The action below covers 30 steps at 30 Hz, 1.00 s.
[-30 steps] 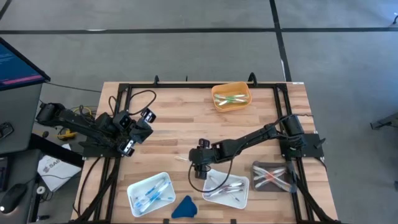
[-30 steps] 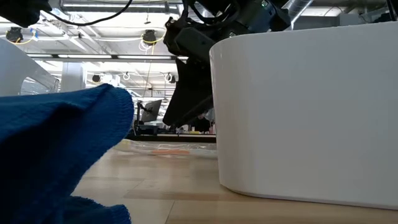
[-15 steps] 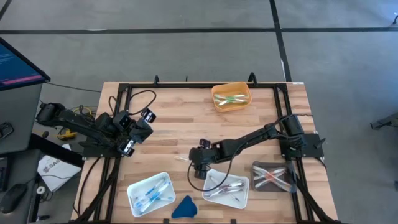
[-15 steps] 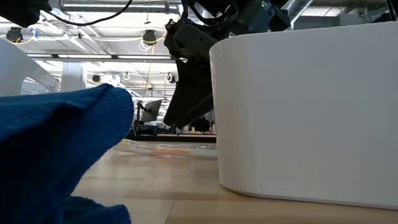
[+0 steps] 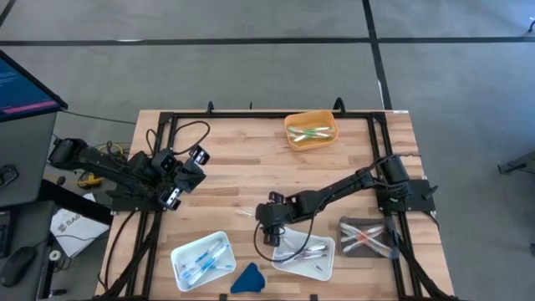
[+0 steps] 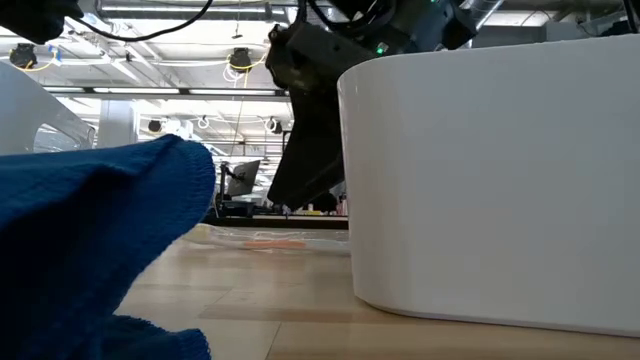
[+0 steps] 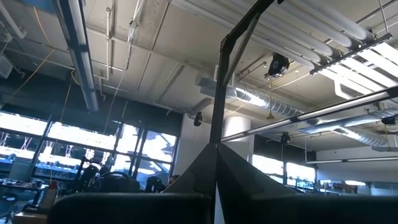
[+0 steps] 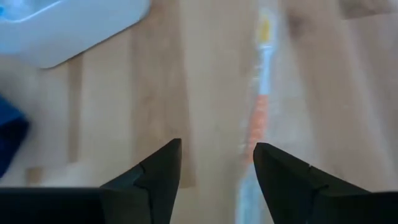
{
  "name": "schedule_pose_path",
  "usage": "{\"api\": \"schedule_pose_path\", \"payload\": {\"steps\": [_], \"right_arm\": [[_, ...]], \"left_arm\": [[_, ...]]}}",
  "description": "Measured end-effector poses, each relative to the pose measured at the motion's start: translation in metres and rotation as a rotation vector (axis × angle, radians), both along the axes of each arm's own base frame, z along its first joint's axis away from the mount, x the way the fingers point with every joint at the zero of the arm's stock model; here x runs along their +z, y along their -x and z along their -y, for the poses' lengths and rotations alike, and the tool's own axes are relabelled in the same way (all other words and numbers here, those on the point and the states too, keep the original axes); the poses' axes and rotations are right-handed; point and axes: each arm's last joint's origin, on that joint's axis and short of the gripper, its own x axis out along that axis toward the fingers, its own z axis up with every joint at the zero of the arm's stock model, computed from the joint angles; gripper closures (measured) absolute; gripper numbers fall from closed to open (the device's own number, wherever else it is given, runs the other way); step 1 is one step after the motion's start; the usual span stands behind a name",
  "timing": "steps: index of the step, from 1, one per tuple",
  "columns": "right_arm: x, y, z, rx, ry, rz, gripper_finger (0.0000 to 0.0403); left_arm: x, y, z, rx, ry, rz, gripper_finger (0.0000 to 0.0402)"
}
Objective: Pick & Place Toothbrushes
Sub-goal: Put the orange toothbrush into the black bin
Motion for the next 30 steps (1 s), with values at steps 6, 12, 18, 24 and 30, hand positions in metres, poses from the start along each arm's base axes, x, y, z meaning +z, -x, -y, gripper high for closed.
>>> {"api": "schedule_pose_path", "payload": {"steps": [6,12,18,24,30], "right_arm": [[0.000,-0.004,0.013,-0.038,0.003,0.008,0.0213],[0.001,-0.005,0.016,-0.043,-0.003,0.016,0.0213],[0.003,-0.008,0.017,-0.174,-0.109,0.048,0.0221],[0.004,-0.009,0.016,-0.231,-0.161,0.059,0.0239],[0.007,-0.013,0.016,-0.190,-0.143,0.106,0.0245]], "left_arm": [[0.000,0.000,0.000,0.003,0.003,0.000,0.0398],[0.000,0.000,0.000,0.003,0.003,0.000,0.0398],[0.000,0.000,0.000,0.003,0.002,0.000,0.0398],[0.000,0.000,0.000,0.003,0.002,0.000,0.0398],[0.000,0.000,0.000,0.003,0.002,0.000,0.0398]]}}
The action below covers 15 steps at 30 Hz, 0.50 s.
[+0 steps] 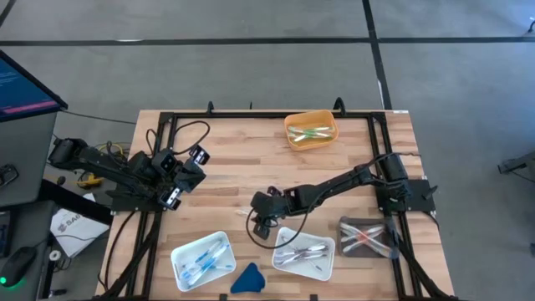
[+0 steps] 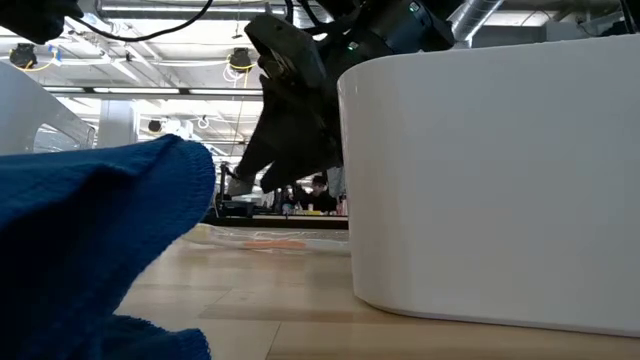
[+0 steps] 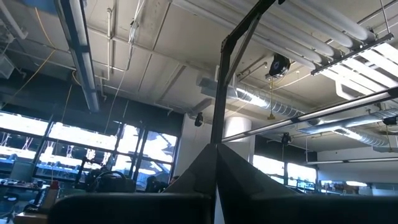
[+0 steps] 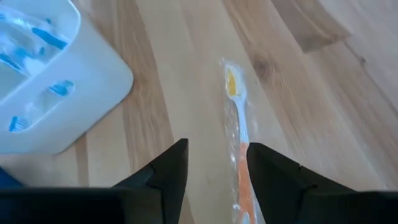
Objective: Pick & Place Toothbrushes
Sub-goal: Put the orange toothbrush into the black bin
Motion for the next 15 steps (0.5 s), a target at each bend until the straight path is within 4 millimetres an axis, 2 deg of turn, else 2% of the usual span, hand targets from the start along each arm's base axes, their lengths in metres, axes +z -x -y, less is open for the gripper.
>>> {"api": "schedule_pose_path", "payload": {"steps": [6,11,13,15], "right_arm": [[0.001,-0.002,0.003,-0.004,0.013,0.020,0.0243],[-0.027,-0.008,0.013,-0.024,0.031,-0.022,0.0241],[-0.030,-0.021,0.012,-0.016,0.002,0.023,0.0241],[-0.032,-0.019,0.009,0.003,0.008,-0.037,0.0241]], "left_arm": [[0.000,0.000,0.000,0.000,0.000,0.000,0.0398],[0.000,0.000,0.000,0.000,0.000,0.002,0.0398],[0.000,0.000,0.000,0.000,0.000,0.000,0.0398],[0.000,0.000,0.000,0.000,0.001,0.005,0.0398]]}}
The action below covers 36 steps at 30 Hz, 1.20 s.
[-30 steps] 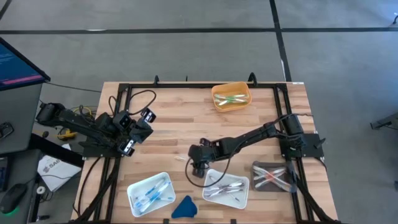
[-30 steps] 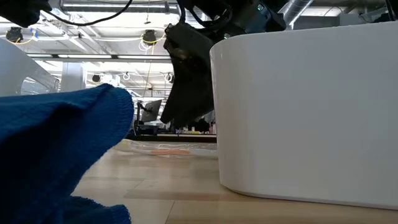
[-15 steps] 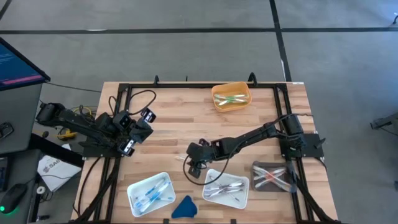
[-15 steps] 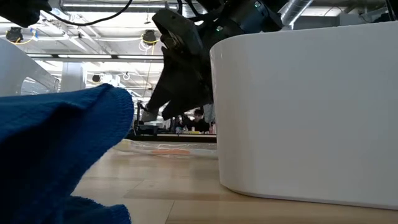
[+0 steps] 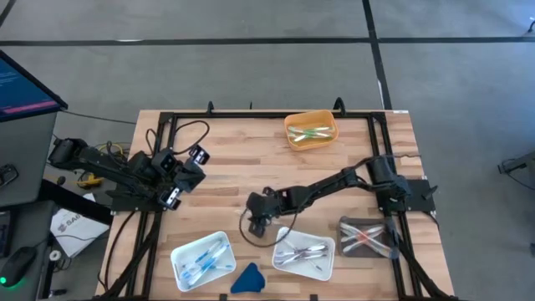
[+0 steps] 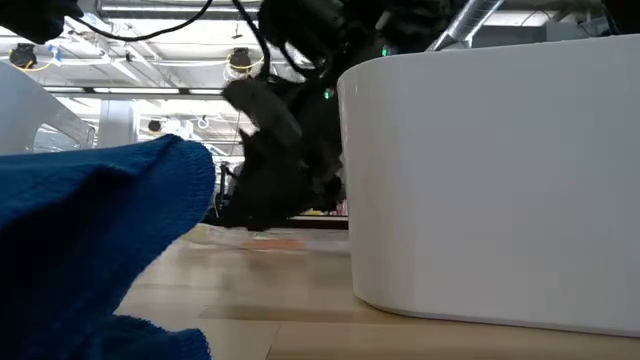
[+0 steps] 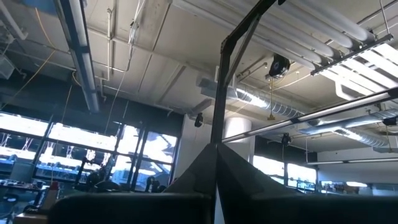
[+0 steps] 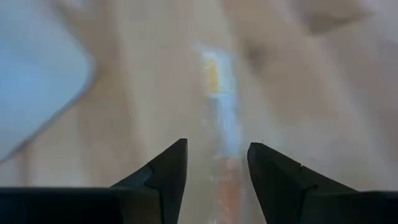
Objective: Pick & Place Toothbrushes
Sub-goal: Put the orange toothbrush into the black bin
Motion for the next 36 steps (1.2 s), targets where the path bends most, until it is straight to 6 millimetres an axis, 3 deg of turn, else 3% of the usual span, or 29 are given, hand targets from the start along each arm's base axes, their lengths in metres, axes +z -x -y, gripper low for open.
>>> {"api": "schedule_pose_path", "payload": {"steps": [5,11,26,36], "right_arm": [[0.004,0.002,-0.013,0.039,0.020,-0.013,0.0241],[0.006,0.004,-0.011,0.050,0.087,-0.025,0.0241],[0.003,0.006,-0.025,0.331,0.300,-0.020,0.0218],[0.003,0.006,-0.024,0.233,0.215,-0.025,0.0209]], "left_arm": [[0.000,0.000,0.000,0.001,-0.001,-0.005,0.0398],[0.000,0.000,0.000,0.001,-0.001,-0.004,0.0398],[0.000,0.000,0.000,0.001,-0.001,-0.004,0.0398],[0.000,0.000,0.000,0.001,-0.001,-0.005,0.0398]]}}
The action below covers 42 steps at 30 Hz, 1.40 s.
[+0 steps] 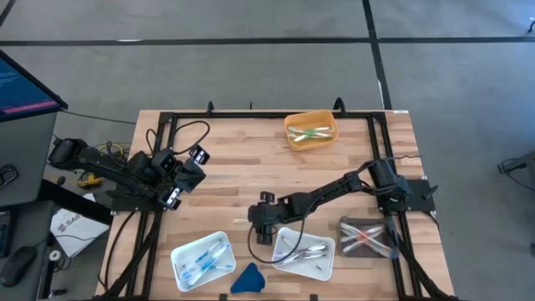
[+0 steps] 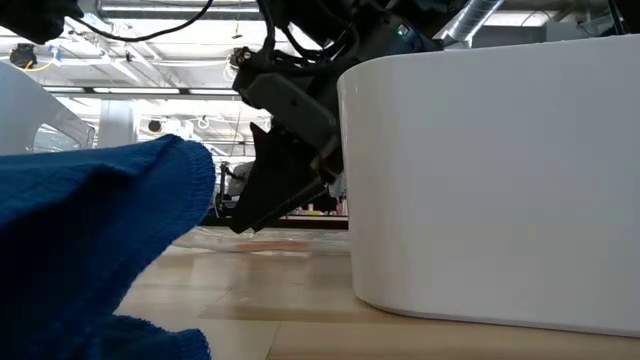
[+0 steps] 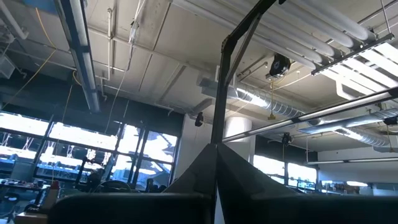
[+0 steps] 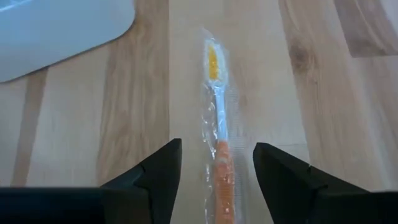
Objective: Pick & Place Toothbrushes
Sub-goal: Put the orange toothbrush into the black bin
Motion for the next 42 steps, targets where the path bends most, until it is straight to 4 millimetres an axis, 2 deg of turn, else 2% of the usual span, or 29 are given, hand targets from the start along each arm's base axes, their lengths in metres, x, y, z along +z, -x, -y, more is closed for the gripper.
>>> {"api": "schedule_pose_path", "payload": {"steps": [17,28,38,42], "right_arm": [[-0.003,0.006,-0.007,0.069,0.050,-0.055,0.0236],[-0.003,0.012,-0.025,0.324,0.218,-0.051,0.0223],[-0.003,0.011,-0.022,0.320,0.218,-0.053,0.0210],[-0.004,0.009,-0.015,0.232,0.158,-0.061,0.0215]], "left_arm": [[0.000,0.000,0.000,0.000,0.000,0.000,0.0398],[0.000,0.000,0.000,0.000,0.000,0.000,0.0398],[0.000,0.000,0.000,0.000,0.000,0.000,0.0398],[0.000,0.000,0.000,0.000,0.000,0.000,0.0398]]}}
